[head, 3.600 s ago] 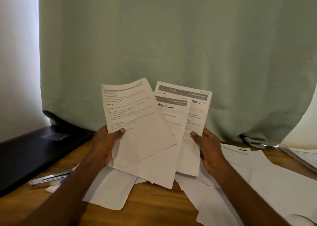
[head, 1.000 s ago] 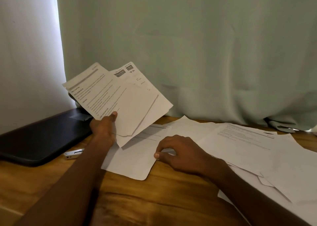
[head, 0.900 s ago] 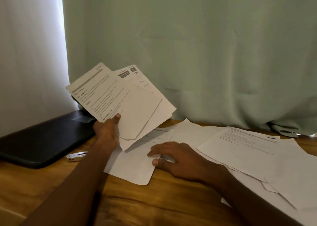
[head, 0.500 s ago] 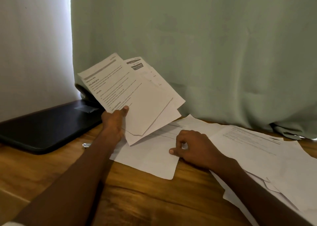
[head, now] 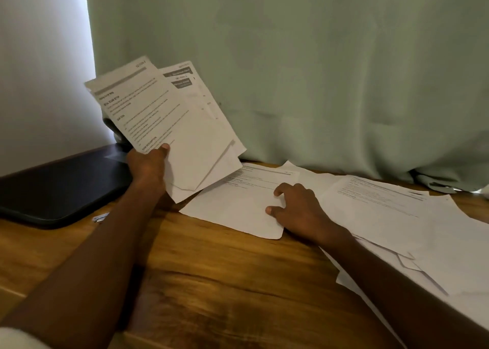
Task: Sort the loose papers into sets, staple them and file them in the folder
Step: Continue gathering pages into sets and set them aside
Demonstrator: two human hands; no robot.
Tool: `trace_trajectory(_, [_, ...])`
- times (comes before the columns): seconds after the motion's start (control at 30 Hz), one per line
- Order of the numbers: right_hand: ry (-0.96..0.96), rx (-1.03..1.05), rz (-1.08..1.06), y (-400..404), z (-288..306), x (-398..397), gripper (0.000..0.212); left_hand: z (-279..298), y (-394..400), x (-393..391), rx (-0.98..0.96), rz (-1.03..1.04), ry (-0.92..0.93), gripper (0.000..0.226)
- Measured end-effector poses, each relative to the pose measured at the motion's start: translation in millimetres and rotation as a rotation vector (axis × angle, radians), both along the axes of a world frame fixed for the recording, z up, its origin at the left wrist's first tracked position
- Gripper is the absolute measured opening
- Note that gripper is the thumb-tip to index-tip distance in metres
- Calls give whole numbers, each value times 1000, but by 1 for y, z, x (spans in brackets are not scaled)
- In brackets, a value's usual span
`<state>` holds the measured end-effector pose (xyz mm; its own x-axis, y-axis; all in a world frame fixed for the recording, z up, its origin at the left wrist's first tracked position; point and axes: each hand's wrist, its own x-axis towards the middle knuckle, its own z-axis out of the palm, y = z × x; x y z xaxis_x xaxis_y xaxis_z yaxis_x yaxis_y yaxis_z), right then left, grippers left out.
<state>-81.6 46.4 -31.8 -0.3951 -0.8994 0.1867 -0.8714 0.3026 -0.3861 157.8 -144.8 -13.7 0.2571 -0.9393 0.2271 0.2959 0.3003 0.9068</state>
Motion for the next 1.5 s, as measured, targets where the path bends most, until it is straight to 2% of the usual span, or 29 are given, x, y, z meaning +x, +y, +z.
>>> trace_trajectory(0.17, [-55,-24,-132,-3,1,9,100,3,12,-21,37,-202,151,51])
trace_trajectory(0.23, [-116,-26,-158,-5,5,10,101,2,13,-25,89,-285,207,50])
trace_trajectory(0.3, [-268,-91,-175,-6,9,7,100,0,15,-27,201,-419,249,45])
trace_trajectory(0.37, [-390,-175,-192,-5,10,3,94,-2,18,-30,275,-559,267,37])
trace_trajectory(0.43, [-535,-307,-196,-4,9,-6,77,-5,22,-33,290,-634,234,28])
trace_trajectory(0.5, [-727,-456,-194,-1,10,-15,64,-9,25,-35,242,-687,145,35])
trace_trajectory(0.57, [-830,-549,-188,3,13,-25,68,-12,28,-36,194,-733,56,41])
trace_trajectory(0.63, [-925,-577,-207,8,15,-36,80,-13,29,-36,157,-743,3,36])
trace_trajectory(0.67, [-1007,-576,-227,10,17,-41,79,-12,29,-35,134,-733,-27,37])
trace_trajectory(0.77, [-1210,-509,-257,17,23,-57,44,-8,32,-34,49,-688,-179,45])
trace_trajectory(0.83, [-1216,-451,-252,18,25,-64,29,-6,35,-33,17,-729,-205,46])
trace_trajectory(0.97, [-1119,-344,-235,17,24,-65,33,-5,35,-32,24,-772,-271,48])
trace_trajectory(1.03, [-1024,-355,-226,14,23,-69,34,-6,34,-32,22,-738,-336,48])
trace_trajectory(1.1, [-987,-449,-212,13,22,-74,37,-8,31,-33,44,-669,-327,47])
trace_trajectory(1.23, [-1098,-699,-178,16,22,-79,41,-10,27,-33,58,-569,-198,48])
trace_trajectory(1.37, [-1126,-806,-133,16,23,-83,39,-10,27,-34,30,-559,-146,47])
trace_trajectory(1.5, [-1250,-858,-64,16,23,-84,38,-8,30,-35,8,-604,-130,37])
